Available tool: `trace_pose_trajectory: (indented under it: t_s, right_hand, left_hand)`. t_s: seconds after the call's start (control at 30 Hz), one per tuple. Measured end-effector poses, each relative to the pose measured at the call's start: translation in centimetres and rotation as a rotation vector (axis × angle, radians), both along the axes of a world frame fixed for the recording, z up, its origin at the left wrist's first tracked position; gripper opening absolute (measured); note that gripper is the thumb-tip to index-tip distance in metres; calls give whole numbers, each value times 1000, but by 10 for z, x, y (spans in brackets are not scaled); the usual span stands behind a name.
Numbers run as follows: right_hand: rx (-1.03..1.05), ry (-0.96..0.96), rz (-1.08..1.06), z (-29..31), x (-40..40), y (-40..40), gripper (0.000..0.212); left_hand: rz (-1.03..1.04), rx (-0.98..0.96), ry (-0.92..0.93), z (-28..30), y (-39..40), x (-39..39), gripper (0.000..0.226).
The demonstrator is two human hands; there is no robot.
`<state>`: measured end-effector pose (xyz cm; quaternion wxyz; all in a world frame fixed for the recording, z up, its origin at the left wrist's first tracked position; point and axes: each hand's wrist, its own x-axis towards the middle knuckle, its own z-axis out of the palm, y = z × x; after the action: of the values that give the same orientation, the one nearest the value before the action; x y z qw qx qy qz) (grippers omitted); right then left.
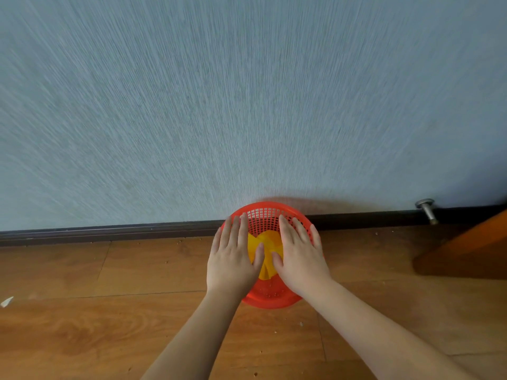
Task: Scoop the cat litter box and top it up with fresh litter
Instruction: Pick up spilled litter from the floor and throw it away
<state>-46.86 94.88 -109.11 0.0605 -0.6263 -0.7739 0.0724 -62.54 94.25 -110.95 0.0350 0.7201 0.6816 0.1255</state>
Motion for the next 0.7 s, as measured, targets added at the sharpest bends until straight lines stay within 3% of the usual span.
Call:
trace_pose_trajectory:
  t_s: [0.13,0.37,0.7]
  right_hand:
    - [-10,3,-6,3,-1,0,74]
    - [-22,6,2,-2,-2,0,67]
    - [8,-82,-98,-1,-2,0,63]
  left_hand:
    - [25,-69,-174,2,-1,2,74]
    - [-31,-20,160,-2,-1,3,69]
    - [8,-21,72,13,1,11,69]
